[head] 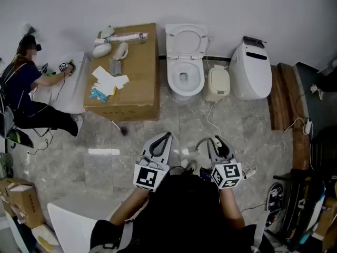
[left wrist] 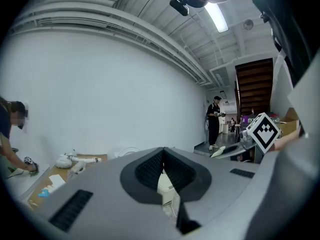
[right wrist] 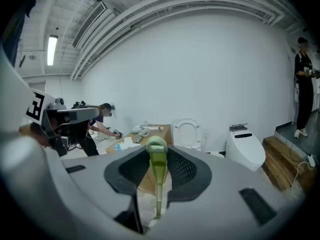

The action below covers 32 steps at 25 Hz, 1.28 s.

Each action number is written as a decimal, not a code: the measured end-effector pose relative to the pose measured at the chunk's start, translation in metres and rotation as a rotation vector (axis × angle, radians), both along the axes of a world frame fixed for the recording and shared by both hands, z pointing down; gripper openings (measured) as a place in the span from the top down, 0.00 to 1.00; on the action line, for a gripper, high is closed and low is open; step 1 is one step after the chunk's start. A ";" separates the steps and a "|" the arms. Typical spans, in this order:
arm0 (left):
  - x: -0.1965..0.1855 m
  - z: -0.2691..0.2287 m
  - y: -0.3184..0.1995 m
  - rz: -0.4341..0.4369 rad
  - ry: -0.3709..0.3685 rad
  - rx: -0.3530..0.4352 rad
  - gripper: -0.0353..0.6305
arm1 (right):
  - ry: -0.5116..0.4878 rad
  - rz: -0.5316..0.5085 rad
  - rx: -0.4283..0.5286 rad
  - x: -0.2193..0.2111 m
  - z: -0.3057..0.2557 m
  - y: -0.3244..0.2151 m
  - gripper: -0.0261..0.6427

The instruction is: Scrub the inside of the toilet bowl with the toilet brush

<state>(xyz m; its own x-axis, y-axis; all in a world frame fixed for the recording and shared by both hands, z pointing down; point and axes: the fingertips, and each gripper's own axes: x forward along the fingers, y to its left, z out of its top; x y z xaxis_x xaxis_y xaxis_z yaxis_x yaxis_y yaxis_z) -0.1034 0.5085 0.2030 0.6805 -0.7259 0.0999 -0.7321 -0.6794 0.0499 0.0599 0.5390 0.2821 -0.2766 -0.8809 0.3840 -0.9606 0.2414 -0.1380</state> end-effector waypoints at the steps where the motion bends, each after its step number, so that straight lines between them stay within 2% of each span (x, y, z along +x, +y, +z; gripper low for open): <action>1: -0.001 0.000 0.000 0.002 0.003 0.000 0.94 | 0.001 0.002 0.000 -0.002 0.000 0.000 0.78; 8: -0.016 0.001 -0.003 0.028 0.009 -0.001 0.94 | 0.008 0.021 0.000 -0.018 0.001 -0.003 0.78; 22: -0.061 0.010 -0.025 0.100 0.027 -0.007 0.94 | -0.009 0.124 0.030 -0.049 -0.006 -0.022 0.78; 32: -0.055 0.021 -0.061 0.050 0.020 -0.031 0.94 | -0.023 0.069 0.002 -0.050 0.011 -0.067 0.78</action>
<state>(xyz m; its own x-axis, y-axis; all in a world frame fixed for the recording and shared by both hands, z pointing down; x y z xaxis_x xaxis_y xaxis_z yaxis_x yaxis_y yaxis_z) -0.1581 0.4471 0.2245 0.7178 -0.6879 0.1078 -0.6961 -0.7128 0.0863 0.0100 0.4720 0.2928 -0.2243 -0.8991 0.3760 -0.9714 0.1754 -0.1600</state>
